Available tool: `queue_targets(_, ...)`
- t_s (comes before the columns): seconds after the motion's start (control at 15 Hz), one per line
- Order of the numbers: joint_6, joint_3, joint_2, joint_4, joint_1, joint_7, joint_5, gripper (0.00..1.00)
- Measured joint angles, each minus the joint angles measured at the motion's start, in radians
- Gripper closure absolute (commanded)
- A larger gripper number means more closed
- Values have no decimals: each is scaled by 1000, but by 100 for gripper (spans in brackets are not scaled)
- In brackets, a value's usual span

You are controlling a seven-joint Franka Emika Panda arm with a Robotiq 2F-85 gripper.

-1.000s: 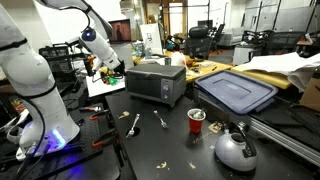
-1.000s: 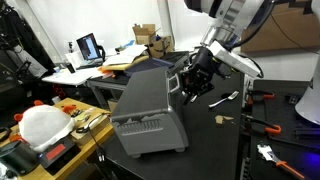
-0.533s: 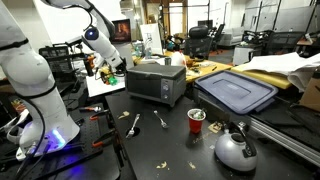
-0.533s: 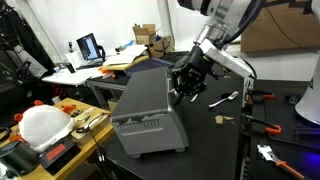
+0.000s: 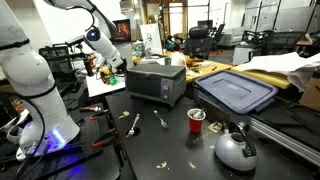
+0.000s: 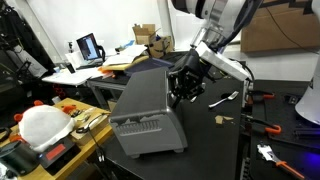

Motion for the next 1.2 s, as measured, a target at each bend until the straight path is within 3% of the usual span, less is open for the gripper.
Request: queue_targets(1.2,1,1,97,109,1,-154,90,100)
